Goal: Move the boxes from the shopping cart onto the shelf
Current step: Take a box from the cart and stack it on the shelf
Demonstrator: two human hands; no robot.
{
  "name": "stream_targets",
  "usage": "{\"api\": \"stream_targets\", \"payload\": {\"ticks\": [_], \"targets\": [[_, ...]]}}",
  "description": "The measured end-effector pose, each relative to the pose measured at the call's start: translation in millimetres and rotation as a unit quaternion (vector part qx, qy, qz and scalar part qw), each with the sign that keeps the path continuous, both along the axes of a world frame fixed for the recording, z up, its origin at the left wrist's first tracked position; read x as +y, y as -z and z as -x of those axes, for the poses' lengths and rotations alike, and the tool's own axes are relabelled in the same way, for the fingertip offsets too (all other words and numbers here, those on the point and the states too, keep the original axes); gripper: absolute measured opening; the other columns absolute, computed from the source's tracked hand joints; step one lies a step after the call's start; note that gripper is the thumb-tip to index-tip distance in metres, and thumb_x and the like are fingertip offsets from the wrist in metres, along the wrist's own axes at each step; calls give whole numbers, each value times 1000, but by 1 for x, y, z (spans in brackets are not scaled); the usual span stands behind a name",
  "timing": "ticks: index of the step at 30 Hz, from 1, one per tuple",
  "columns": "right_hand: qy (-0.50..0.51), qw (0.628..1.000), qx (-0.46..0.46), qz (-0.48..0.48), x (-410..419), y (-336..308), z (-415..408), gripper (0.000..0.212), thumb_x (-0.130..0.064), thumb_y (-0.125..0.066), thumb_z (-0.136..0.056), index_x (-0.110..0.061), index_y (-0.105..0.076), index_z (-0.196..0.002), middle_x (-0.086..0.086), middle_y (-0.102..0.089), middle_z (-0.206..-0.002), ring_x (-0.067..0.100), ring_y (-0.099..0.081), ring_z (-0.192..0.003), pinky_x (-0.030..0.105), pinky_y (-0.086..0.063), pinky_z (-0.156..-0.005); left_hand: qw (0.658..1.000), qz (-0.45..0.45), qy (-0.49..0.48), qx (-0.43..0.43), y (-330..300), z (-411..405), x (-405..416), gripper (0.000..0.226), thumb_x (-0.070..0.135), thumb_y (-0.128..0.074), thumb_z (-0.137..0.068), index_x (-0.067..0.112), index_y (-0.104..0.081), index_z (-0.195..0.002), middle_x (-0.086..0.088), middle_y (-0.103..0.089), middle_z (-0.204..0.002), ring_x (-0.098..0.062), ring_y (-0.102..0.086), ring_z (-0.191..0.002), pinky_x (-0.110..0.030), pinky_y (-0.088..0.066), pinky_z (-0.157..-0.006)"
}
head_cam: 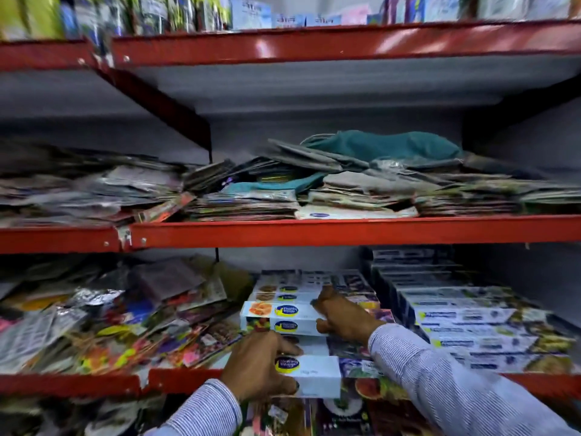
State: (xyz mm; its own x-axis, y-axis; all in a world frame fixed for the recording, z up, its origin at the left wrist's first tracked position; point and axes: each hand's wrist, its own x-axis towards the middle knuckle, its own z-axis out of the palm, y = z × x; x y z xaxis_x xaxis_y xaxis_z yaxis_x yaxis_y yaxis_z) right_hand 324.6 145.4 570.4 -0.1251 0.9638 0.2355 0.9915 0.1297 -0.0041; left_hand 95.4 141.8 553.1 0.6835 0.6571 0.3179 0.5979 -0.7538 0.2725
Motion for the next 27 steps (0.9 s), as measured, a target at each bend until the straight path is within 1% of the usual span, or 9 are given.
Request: {"api": "stream_targets", "payload": {"ticks": [4,6,8,13,16,20,22,25,27], "targets": [[3,1000,-14,19,24,28,-5,33,-28,-59,-87,-9,-55,-113,19,-52,-118,37,-52,-110,44,-48,-90,1000,19,-12,-8,8,-2,12,59,46,-82,-61,42,-66,-117,18,-66,-124,-9,-58,-114,-27,-46,-95],[8,999,-18,25,30,37,-4,37,-26,-59,-86,-9,-54,-119,18,-51,-121,37,-50,-113,46,-49,-91,1000,25,-19,-3,13,-2,15,61,48,-82,-60,43,-65,-118,18,-65,-125,-10,-58,-114,-27,-46,-95],[18,999,-24,24,31,40,-2,40,-24,-60,-85,-9,-53,-121,17,-51,-123,34,-47,-116,44,-48,-91,1000,21,-18,-2,17,-1,19,62,47,-81,-59,43,-65,-119,18,-66,-124,-9,-58,-112,-24,-45,-91],[21,999,-43,4,28,38,-1,38,-25,-61,-84,-10,-58,-120,14,-52,-123,32,-50,-114,38,-48,-87,999,27,-16,-5,22,-2,25,61,44,-83,-61,39,-66,-119,14,-65,-124,-12,-58,-112,-26,-46,-90],[30,998,-49,-22,25,35,-1,30,-23,-61,-84,-11,-65,-111,12,-56,-120,33,-56,-109,38,-50,-83,999,35,-16,-10,24,-3,29,62,47,-82,-58,42,-66,-117,17,-66,-122,-10,-59,-111,-26,-48,-89],[45,998,-5,-33,20,31,-2,27,-23,-63,-84,-17,-71,-109,6,-69,-116,27,-64,-104,36,-53,-87,999,29,-25,-18,27,-6,36,61,46,-83,-58,40,-67,-116,16,-66,-122,-10,-60,-109,-27,-48,-87],[55,997,46,-31,20,29,-4,24,-20,-63,-83,-17,-74,-104,6,-74,-111,25,-68,-97,36,-56,-87,999,27,-31,-26,26,-8,41,59,43,-85,-60,37,-67,-117,13,-67,-121,-12,-60,-110,-27,-49,-87],[44,992,119,-13,17,22,-11,21,-10,-60,-85,-9,-76,-98,7,-77,-102,21,-72,-87,31,-57,-83,998,29,-30,-41,24,-13,49,57,39,-86,-62,34,-69,-115,13,-68,-121,-11,-62,-110,-31,-52,-89],[41,989,143,-3,9,17,-15,21,-11,-55,-89,-2,-74,-94,13,-76,-98,25,-71,-84,27,-55,-77,997,26,-33,-58,24,-18,57,54,39,-87,-61,34,-70,-112,14,-69,-119,-9,-63,-109,-31,-53,-90]]}}
